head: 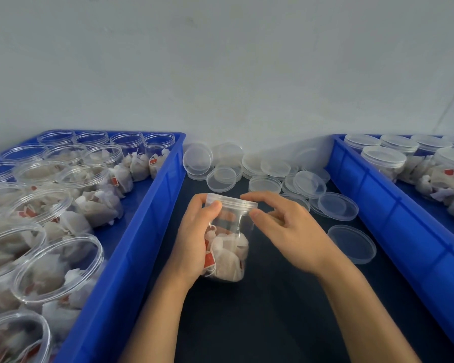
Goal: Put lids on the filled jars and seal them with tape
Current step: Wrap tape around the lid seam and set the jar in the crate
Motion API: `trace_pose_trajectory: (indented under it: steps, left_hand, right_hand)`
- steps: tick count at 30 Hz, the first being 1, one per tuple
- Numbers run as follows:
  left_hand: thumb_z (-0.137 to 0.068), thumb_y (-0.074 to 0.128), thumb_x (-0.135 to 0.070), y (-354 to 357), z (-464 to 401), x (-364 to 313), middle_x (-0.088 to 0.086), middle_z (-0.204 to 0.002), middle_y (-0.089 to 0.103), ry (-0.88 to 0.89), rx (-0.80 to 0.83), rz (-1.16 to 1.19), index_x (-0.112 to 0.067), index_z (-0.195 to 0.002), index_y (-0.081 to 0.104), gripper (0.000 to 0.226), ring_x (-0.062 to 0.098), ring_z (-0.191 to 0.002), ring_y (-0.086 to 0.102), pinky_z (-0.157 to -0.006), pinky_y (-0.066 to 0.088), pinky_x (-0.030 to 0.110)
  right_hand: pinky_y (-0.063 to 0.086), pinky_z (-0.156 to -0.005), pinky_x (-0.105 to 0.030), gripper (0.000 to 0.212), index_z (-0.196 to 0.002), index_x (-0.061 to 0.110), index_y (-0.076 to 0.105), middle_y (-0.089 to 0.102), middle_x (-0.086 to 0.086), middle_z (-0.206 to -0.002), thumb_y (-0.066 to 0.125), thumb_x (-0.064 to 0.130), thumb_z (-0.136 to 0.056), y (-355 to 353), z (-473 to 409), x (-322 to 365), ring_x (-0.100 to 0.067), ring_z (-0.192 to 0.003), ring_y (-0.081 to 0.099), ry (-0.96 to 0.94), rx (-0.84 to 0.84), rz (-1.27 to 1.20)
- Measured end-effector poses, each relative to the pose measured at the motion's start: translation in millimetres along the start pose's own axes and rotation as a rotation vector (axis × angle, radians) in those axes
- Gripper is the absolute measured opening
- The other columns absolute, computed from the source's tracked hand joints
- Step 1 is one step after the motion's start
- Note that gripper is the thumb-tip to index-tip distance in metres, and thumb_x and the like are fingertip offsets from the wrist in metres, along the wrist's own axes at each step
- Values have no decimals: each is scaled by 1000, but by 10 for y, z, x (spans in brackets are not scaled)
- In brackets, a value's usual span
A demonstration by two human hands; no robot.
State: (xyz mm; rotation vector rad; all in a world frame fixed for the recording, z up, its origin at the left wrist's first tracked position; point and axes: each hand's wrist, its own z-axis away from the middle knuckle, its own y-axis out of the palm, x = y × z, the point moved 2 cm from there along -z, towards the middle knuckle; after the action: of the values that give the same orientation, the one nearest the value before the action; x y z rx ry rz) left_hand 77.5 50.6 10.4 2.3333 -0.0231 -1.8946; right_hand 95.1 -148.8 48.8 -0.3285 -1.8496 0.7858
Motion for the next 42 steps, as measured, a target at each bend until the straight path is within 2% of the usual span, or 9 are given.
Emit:
trace_pose_trajectory:
  steps: [5,9,13,17,22,28,32,39,42]
  left_hand:
    - [-92,57,-54,26,3,52,2,-110,75,-63,24,18,-11,-123,62,53,18,-100,75,-79,61,27]
    - [-84,52,-74,77,14,28,-15,-109,71,14,-91,-248,-33,-120,60,55,6,-100,71,-83,58,33]
    - [-86,45,-80,42,55,-69,-30,-105,66,116,-282,-507,-46,-110,57,44,-5,-91,68,-70,51,24]
    - [-81,44,-86,153,71,-67,-42,-108,60,38,-193,-547,-53,-108,44,42,-14,-92,63,-75,53,30]
    - [-75,57,-85,170,62,-64,-35,-107,64,40,-198,-462,-50,-114,47,53,-8,-93,67,-79,55,29]
    - [-75,65,-76,108,44,-35,-25,-105,71,13,-212,-273,-42,-113,57,51,2,-93,73,-88,61,42]
    - [-72,66,-77,71,26,-36,-24,-106,72,-7,-195,-236,-39,-114,60,57,5,-92,75,-85,61,41]
    - [-69,68,-76,34,15,-51,-20,-105,74,-18,-166,-191,-29,-117,62,67,5,-91,76,-70,58,23]
    - [-70,66,-77,9,5,-40,-21,-106,73,-9,-150,-200,-28,-116,63,67,1,-96,73,-75,55,22]
  right_hand:
    - [44,-72,-33,25,-125,57,60,59,16,-63,52,49,-103,-8,-14,-43,-2,-65,55,21,20,-12]
    - [53,-89,-40,25,-124,57,61,67,34,-82,53,48,-102,-27,-6,-32,1,-88,60,47,-20,17]
    - [54,-93,-43,26,-124,60,58,72,27,-92,47,55,-101,6,-9,33,-4,-101,65,63,-55,92]
    - [55,-91,-42,29,-126,59,59,71,26,-92,45,58,-101,35,-12,85,-8,-99,66,53,-89,129]
    - [51,-98,-44,34,-131,61,57,74,15,-108,42,42,-107,23,-11,56,-8,-108,64,38,-32,64]
    - [36,-64,-25,35,-135,58,56,58,10,-64,46,38,-108,-14,-11,-21,-4,-65,54,3,-35,110]
    - [35,-62,-26,32,-135,53,58,57,9,-63,49,40,-107,-27,-17,-31,-7,-62,53,-11,-44,118]
    - [35,-62,-25,26,-128,55,59,54,6,-62,52,43,-106,5,-36,-62,-8,-59,50,-14,-62,105]
    - [35,-60,-26,23,-125,54,60,52,8,-59,54,43,-105,22,-40,-61,-8,-58,51,-22,-83,113]
